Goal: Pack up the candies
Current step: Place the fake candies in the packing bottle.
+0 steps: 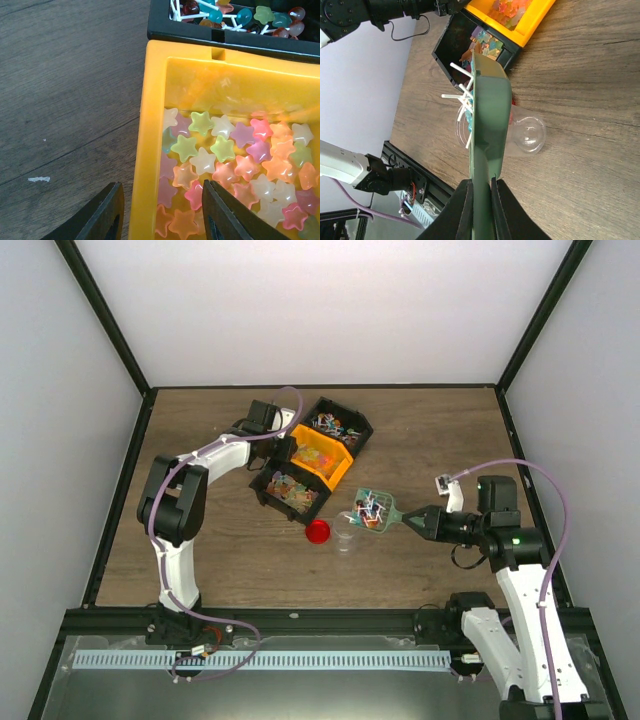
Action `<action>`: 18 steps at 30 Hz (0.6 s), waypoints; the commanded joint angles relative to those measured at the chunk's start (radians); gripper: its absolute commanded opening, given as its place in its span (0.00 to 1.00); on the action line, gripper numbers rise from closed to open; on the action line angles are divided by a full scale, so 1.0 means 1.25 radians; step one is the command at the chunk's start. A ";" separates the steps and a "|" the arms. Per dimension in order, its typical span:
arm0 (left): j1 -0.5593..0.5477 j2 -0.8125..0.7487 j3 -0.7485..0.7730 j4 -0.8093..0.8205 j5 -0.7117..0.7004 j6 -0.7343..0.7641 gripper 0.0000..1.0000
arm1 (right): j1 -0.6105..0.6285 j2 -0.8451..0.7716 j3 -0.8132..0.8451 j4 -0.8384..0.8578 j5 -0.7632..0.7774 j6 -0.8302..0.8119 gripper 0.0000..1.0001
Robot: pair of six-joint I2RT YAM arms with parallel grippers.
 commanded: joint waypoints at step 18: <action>-0.003 0.033 0.004 -0.039 0.007 0.000 0.45 | 0.026 0.001 0.058 -0.023 0.036 -0.030 0.01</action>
